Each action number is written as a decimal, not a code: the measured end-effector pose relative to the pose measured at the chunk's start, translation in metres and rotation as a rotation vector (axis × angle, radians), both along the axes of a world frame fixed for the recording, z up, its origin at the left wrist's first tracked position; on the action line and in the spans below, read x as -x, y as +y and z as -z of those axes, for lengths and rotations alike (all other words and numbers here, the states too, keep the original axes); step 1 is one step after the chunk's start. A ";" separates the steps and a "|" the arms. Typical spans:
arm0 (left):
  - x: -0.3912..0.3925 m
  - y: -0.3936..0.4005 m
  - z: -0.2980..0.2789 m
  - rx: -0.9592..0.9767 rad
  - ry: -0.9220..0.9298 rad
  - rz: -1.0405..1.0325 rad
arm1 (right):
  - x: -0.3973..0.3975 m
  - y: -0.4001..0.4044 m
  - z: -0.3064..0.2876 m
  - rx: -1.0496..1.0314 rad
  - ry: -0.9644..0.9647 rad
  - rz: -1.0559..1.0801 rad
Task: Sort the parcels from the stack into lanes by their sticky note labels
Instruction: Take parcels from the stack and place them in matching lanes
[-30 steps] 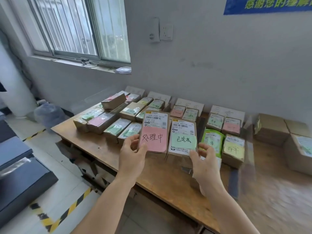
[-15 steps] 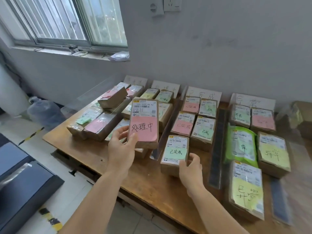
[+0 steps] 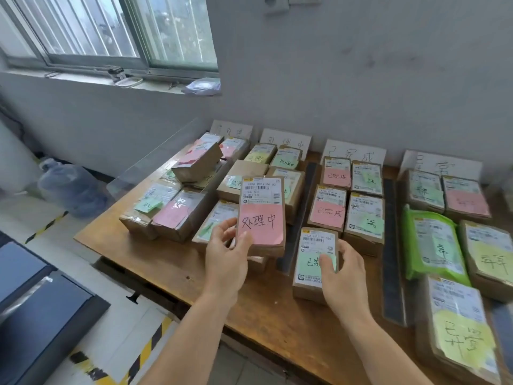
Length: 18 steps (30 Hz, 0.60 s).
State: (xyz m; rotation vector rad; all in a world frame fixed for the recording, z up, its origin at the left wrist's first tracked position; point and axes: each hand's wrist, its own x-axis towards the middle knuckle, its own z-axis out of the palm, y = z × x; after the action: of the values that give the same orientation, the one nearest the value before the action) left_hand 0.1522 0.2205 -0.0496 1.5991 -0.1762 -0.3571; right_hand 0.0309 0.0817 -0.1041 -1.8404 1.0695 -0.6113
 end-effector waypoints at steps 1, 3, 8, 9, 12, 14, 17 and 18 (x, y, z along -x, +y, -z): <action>-0.006 0.000 0.001 -0.001 -0.002 0.012 | -0.008 0.004 -0.011 0.046 -0.030 -0.043; -0.019 0.001 -0.001 -0.017 -0.012 0.040 | -0.028 0.014 -0.031 0.088 -0.047 -0.149; -0.061 0.013 -0.001 -0.070 -0.034 0.118 | -0.088 0.055 -0.052 0.016 0.005 -0.332; -0.070 0.016 0.000 -0.102 -0.054 0.125 | -0.099 0.062 -0.052 0.022 0.005 -0.332; -0.097 0.028 0.008 -0.298 -0.201 0.170 | -0.125 0.077 -0.047 0.025 0.002 -0.317; -0.112 0.035 0.013 -0.437 -0.329 0.225 | -0.138 0.085 -0.040 0.010 0.005 -0.307; -0.125 0.039 0.016 -0.605 -0.470 0.298 | -0.152 0.095 -0.030 0.026 0.034 -0.287; -0.129 0.040 0.018 -0.636 -0.504 0.325 | -0.156 0.098 -0.028 0.039 0.049 -0.279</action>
State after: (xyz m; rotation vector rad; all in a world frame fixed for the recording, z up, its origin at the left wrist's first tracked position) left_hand 0.2808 0.2605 -0.0672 2.2797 -0.7763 -0.2624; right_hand 0.1874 0.1793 -0.0764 -2.0026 0.8168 -0.4259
